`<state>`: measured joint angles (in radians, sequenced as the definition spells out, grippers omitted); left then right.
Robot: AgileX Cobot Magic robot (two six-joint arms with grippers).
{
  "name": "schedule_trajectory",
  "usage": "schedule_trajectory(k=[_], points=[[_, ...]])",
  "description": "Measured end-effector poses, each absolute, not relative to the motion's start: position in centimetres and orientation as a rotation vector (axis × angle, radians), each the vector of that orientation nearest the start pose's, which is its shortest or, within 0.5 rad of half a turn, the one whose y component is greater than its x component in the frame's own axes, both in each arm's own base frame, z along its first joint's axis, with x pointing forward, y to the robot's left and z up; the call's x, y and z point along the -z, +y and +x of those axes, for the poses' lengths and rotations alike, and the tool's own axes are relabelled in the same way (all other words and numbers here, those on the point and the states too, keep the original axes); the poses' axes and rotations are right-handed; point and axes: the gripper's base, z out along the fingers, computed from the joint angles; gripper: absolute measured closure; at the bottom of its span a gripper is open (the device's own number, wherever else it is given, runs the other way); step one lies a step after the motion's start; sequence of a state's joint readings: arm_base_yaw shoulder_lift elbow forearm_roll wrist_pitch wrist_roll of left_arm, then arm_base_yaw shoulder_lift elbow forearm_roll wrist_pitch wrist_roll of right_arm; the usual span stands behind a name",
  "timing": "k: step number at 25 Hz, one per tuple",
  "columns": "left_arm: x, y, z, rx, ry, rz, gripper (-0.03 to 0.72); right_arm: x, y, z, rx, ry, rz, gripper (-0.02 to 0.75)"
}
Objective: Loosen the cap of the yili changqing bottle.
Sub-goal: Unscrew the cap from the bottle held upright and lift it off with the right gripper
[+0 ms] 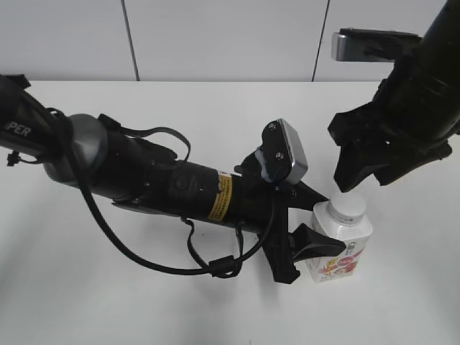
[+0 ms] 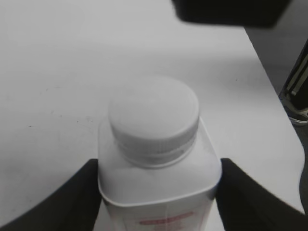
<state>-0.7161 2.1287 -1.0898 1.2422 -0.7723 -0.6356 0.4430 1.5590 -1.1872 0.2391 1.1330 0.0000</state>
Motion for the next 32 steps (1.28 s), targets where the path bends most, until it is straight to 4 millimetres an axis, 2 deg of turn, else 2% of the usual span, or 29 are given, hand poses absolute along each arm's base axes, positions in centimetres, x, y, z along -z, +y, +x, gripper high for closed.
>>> schedule_trajectory(k=[3,8,13,18,24,32], points=[[-10.9,-30.8,26.2,0.922,1.534,1.545,0.247,-26.9,14.4,26.0,-0.354,2.896,-0.771,0.286],[-10.9,-30.8,26.3,0.921,1.535,1.546,0.247,-26.4,14.5,26.2,-0.334,2.863,-0.906,0.285],[-10.9,-30.8,26.2,0.922,1.534,1.545,0.247,-24.5,14.9,26.7,-0.308,2.844,-1.163,0.285],[-10.9,-30.8,26.3,0.921,1.535,1.546,0.247,-24.4,15.0,26.9,-0.3,2.84,-1.154,0.285],[-10.9,-30.8,26.3,0.921,1.535,1.546,0.247,-24.4,15.0,27.1,-0.289,2.77,-1.243,0.285],[-10.9,-30.8,26.3,0.921,1.535,1.546,0.248,-23.8,15.3,27.6,-0.287,2.794,-1.159,0.283]])
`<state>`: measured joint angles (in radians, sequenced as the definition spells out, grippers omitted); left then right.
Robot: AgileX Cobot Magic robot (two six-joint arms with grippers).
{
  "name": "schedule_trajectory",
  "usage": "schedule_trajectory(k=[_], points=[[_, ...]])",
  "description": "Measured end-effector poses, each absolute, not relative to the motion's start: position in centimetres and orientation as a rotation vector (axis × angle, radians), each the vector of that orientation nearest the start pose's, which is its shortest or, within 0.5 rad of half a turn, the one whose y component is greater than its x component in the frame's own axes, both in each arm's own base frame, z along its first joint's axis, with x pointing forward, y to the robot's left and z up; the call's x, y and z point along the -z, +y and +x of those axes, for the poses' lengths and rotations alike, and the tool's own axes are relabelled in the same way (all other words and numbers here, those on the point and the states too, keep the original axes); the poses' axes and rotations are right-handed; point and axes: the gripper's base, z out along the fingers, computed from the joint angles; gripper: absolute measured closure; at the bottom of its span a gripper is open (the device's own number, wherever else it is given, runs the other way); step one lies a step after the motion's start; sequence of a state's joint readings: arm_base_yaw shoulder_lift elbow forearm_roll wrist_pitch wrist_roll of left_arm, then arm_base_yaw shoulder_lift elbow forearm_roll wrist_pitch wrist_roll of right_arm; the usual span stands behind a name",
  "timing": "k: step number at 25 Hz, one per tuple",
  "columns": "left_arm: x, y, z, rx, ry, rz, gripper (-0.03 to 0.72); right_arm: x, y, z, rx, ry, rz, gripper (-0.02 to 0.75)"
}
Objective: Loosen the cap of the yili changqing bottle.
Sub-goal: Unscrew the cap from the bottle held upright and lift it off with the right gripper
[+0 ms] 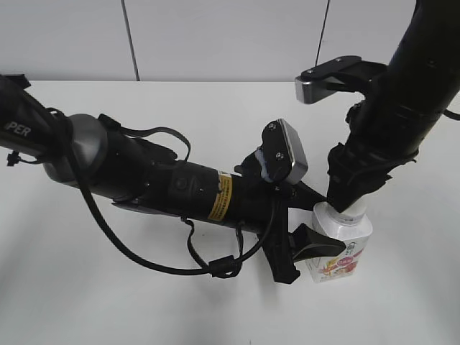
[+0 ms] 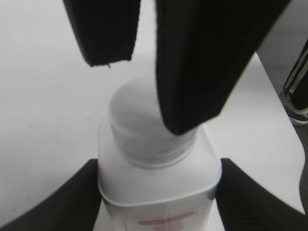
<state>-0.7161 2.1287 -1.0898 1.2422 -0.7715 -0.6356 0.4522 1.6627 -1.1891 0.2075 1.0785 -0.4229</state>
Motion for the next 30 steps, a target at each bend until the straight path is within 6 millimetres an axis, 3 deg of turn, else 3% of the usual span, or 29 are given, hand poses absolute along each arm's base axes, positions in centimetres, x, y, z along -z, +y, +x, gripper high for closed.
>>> schedule_trajectory(k=[6,12,18,26,30], points=[[-10.9,-30.8,26.3,0.921,1.535,1.546,0.248,-22.3,15.4,27.9,-0.289,2.856,-1.181,0.283],[-10.9,-30.8,26.3,0.921,1.535,1.546,0.248,-22.3,15.4,27.9,-0.289,2.865,-1.16,0.285],[-10.9,-30.8,26.2,0.921,1.533,1.549,0.248,-22.3,15.4,27.9,-0.28,2.867,-1.158,0.357],[-10.9,-30.8,26.2,0.92,1.533,1.55,0.249,-22.3,15.3,27.9,-0.28,2.869,-1.167,0.357],[-10.9,-30.8,26.2,0.92,1.533,1.55,0.249,-22.3,15.3,27.9,-0.276,2.774,-1.353,0.36]])
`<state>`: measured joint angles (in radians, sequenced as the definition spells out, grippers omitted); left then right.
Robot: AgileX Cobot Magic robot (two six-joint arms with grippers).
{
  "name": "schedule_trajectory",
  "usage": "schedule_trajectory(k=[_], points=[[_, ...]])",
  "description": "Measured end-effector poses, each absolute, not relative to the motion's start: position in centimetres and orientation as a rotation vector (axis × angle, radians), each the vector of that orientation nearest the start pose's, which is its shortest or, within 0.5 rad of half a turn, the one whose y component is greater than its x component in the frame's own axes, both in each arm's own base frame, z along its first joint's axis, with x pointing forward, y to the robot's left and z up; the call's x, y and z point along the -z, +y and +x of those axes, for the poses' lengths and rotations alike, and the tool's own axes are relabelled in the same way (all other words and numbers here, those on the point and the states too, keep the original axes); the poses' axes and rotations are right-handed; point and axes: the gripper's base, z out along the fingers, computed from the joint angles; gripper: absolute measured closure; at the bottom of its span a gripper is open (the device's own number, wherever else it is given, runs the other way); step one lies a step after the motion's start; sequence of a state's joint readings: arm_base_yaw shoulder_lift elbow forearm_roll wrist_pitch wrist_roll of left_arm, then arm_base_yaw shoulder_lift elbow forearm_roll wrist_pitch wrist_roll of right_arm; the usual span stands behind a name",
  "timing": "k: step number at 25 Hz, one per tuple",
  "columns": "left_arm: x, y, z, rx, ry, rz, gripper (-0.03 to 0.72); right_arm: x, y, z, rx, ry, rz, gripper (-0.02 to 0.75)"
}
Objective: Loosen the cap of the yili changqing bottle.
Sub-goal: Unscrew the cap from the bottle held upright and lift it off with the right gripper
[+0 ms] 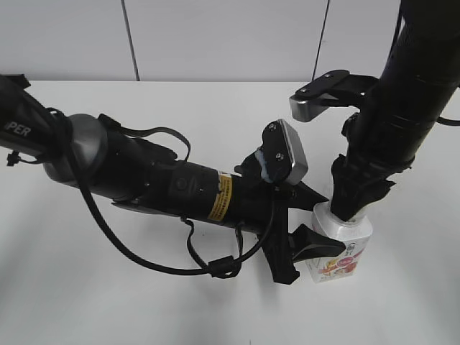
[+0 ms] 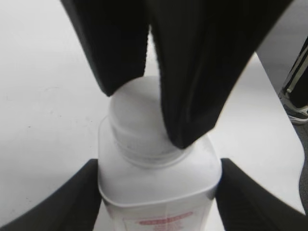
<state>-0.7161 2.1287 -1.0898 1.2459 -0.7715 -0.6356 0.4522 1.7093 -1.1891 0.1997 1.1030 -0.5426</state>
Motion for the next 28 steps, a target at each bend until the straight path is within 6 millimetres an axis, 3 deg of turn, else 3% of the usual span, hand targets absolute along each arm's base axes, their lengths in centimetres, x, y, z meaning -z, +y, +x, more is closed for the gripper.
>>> schedule_trajectory(k=[8,13,19,28], points=[[-10.92,-30.79,26.21,0.92,1.529,1.555,0.249,-22.26,15.35,27.92,-0.244,2.306,-1.982,0.36],[-10.92,-30.79,26.21,0.92,1.528,1.555,0.249,-22.31,15.38,27.98,-0.223,2.062,-2.209,0.36],[-10.92,-30.79,26.21,0.92,1.528,1.555,0.249,-22.31,15.38,27.98,-0.216,1.988,-2.269,0.36],[-10.92,-30.79,26.19,0.921,1.525,1.559,0.249,-22.77,15.44,27.97,-0.24,2.022,-2.258,0.339]])
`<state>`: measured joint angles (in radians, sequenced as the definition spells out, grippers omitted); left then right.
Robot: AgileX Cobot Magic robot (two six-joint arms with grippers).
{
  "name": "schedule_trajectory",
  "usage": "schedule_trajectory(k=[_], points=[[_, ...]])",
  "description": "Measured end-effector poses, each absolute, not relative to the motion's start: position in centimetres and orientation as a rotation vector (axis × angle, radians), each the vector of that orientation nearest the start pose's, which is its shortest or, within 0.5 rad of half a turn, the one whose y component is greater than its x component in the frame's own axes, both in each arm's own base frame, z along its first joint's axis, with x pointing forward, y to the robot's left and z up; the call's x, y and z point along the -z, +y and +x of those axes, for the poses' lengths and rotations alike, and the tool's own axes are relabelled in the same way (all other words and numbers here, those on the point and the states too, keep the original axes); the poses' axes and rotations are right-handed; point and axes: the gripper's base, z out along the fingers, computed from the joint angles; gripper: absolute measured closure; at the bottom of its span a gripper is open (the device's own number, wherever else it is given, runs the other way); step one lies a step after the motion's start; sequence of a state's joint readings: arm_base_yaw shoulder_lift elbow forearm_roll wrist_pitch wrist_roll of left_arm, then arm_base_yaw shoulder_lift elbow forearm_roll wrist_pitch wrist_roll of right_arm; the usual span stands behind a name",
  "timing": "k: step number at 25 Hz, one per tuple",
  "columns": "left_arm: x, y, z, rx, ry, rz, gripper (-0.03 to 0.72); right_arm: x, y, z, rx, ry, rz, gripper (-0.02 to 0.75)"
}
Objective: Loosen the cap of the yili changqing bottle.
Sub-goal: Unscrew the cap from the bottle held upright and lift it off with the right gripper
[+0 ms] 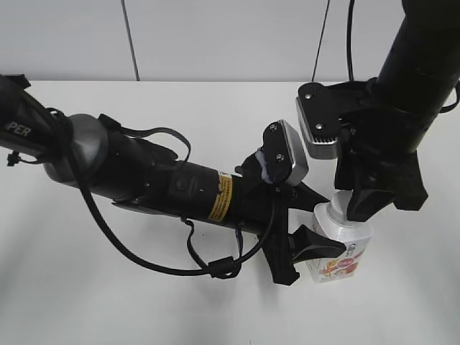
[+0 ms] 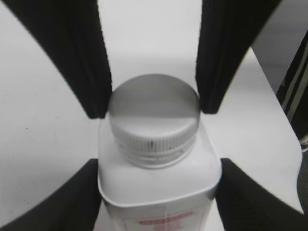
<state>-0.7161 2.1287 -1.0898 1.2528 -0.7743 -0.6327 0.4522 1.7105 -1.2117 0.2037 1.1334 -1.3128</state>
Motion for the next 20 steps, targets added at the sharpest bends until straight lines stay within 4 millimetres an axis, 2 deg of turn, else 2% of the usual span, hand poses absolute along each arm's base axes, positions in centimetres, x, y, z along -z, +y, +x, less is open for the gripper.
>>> schedule_trajectory(k=[4,8,11,16,18,20], points=[[-10.9,-30.8,26.2,0.921,1.528,1.555,0.249,-23.7,15.7,28.0,-0.285,2.09,-2.206,0.295],[-10.9,-30.8,26.2,0.921,1.528,1.555,0.249,-24.3,15.8,28.2,-0.289,2.137,-2.151,0.286],[-10.9,-30.8,26.2,0.922,1.529,1.554,0.249,-24.5,15.8,28.1,-0.298,2.257,-2.044,0.287],[-10.9,-30.8,26.2,0.922,1.529,1.554,0.249,-25.7,15.5,27.7,-0.298,2.495,-1.729,0.287],[-10.9,-30.8,26.2,0.922,1.529,1.554,0.249,-26.1,15.5,27.5,-0.314,2.61,-1.544,0.287],[-10.9,-30.8,26.2,0.921,1.53,1.554,0.249,-26.5,15.5,27.4,-0.338,2.771,-1.259,0.287]])
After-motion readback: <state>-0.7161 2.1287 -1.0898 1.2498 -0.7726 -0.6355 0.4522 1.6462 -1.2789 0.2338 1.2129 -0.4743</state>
